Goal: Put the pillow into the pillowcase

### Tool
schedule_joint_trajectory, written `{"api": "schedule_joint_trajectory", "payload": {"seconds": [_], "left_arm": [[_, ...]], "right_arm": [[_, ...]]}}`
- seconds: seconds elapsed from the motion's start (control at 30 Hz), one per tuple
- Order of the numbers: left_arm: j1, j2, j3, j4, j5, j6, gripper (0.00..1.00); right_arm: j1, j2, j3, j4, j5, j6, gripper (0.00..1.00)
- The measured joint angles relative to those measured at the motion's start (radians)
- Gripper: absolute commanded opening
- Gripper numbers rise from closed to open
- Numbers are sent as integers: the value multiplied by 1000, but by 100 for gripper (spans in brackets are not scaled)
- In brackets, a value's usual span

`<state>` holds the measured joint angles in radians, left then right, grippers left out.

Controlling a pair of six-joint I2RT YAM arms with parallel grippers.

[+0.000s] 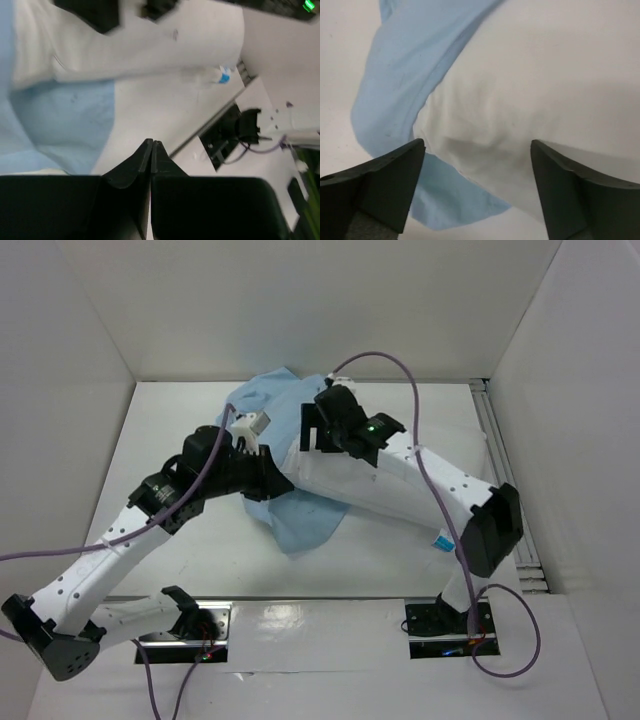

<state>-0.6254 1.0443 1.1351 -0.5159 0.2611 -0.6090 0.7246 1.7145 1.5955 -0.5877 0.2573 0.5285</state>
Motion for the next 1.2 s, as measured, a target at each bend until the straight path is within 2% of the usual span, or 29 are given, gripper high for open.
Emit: {"api": "schedule_joint_trajectory", "payload": {"seconds": [0.03,0.1,0.13,0.17,0.23,0.33,0.4,0.53,0.63,0.77,0.83,0.87,1.0,1.07,1.17,1.2], "left_arm": [[0,12,47,-23,-33,9,22],[0,43,108,-45,-90,37,50],[0,68,129,-57,-123,50,70],[-1,93,142,-67,-155,62,78],[-9,157,155,-87,-228,68,85],[-31,274,170,-129,-359,79,85],[-50,342,179,-150,-449,81,81],[-72,423,197,-185,-620,78,72],[-74,447,204,-192,-700,77,72],[-73,484,212,-195,-768,77,70],[-74,513,213,-199,-795,74,66],[-72,528,213,-204,-808,70,61],[-55,554,213,-223,-825,51,55],[-40,555,213,-225,-831,48,51],[-17,555,213,-225,-834,42,39],[-8,555,213,-225,-834,37,34]], "right_arm": [[-5,-36,0,-21,11,-5,97],[-25,-100,-1,-57,35,-18,99],[-42,-136,-2,-81,48,-22,100],[-66,-169,-4,-106,61,-25,100],[-124,-230,-13,-156,87,-27,100],[-276,-323,-73,-237,114,-18,100],[-409,-391,-153,-278,109,-13,100],[-698,-517,-343,-338,12,-26,100],[-879,-574,-447,-360,-84,-48,100],[-943,-599,-533,-367,-168,-57,100],[-951,-600,-568,-356,-205,-59,100],[-955,-602,-587,-348,-226,-59,100],[-965,-602,-629,-329,-301,-62,100],[-965,-602,-649,-305,-341,-66,84],[-966,-602,-684,-265,-401,-68,52],[-966,-602,-691,-257,-414,-70,48]]}}
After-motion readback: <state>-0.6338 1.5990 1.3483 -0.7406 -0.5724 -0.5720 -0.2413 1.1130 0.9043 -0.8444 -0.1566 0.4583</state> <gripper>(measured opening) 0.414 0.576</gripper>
